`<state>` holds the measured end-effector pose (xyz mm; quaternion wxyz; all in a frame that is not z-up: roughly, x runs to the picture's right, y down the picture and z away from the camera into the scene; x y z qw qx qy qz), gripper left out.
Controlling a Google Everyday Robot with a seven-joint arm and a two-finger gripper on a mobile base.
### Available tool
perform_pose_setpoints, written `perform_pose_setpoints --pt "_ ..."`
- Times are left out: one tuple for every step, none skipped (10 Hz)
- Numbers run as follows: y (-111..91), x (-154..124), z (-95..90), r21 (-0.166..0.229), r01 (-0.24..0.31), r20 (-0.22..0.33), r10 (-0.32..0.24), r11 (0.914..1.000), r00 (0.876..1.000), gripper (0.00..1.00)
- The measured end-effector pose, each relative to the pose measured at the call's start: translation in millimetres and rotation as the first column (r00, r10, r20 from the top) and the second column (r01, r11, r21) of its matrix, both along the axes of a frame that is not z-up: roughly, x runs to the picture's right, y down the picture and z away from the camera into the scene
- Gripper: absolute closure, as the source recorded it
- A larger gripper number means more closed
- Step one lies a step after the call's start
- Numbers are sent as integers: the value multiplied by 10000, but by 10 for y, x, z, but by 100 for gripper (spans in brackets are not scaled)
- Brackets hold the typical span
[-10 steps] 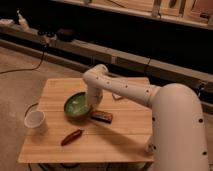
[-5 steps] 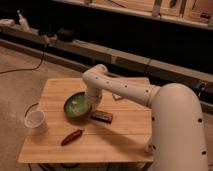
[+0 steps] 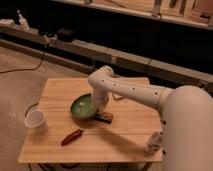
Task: Drag the ceramic bowl in a circle
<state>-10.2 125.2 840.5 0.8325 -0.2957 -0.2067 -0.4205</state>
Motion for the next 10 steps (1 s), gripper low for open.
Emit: perform_pose_setpoints --pt "-34 154 -16 118 -270 -263 273 9996 9993 100" --pt "-75 299 -27 231 -531 -488 541 9983 9973 100" --pt "-122 461 -35 327 -816 -718 837 9961 9939 100" --pt "-169 610 -38 419 -1066 -915 1101 9934 9897 100" --pt "-221 767 -32 500 -1320 -1109 1368 9900 9844 100" --pt "-263 866 -4 535 -1480 -1218 1535 9875 9806 100" --pt "-287 924 36 501 -1537 -1253 1589 9869 9793 100" --pt "-310 986 119 373 -1531 -1284 1567 9875 9793 100" --pt "-347 997 207 296 -1499 -1255 1524 9883 9803 100" --pt "-401 991 288 277 -1448 -1220 1471 9891 9816 100"
